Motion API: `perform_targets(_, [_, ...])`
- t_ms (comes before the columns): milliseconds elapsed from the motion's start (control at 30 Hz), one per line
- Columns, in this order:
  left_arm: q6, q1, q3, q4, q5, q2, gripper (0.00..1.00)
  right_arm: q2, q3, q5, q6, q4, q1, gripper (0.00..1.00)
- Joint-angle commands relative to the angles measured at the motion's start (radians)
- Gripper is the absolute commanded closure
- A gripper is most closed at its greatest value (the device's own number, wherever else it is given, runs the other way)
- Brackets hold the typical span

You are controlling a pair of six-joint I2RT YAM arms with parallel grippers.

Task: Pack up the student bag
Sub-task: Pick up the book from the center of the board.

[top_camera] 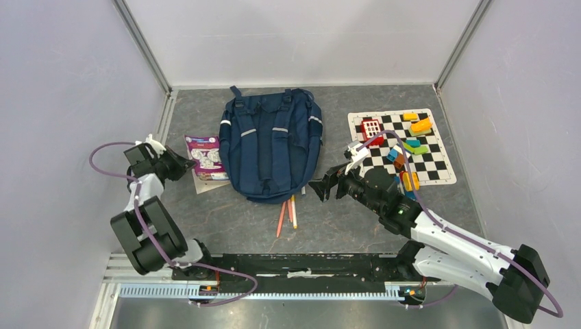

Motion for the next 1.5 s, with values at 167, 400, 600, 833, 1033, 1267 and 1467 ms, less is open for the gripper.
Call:
perform_targets(167, [-0.134,-0.015,-0.078,0.271,0.200,-0.240,0.98,-0.019,0.009,0.040,0.009,-0.006,0.004,0.06])
perform_targets(400, [-0.099,-0.013,-0.100,0.174,0.014,-0.465,0.98,-0.021,0.031,0.047,-0.011,-0.038,0.003,0.06])
perform_targets(600, [-0.156,-0.013,-0.101,0.111,-0.041,-0.636,0.98,-0.023,0.036,0.058,-0.018,-0.047,0.002,0.06])
perform_targets(833, [-0.260,-0.121,-0.095,0.200,0.121,-0.543,0.98,-0.002,0.049,0.056,-0.028,-0.049,0.003,0.06])
perform_targets(1033, [-0.374,-0.333,-0.114,0.392,0.101,-0.465,0.98,0.020,0.044,0.044,-0.005,-0.019,0.002,0.07])
perform_targets(1267, [-0.389,-0.579,-0.141,0.471,0.016,-0.249,0.98,0.060,0.030,0.032,0.024,0.020,0.005,0.07])
perform_targets(1467, [-0.321,-0.631,-0.133,0.363,-0.078,-0.160,0.98,0.093,0.018,0.045,0.035,0.038,0.009,0.07])
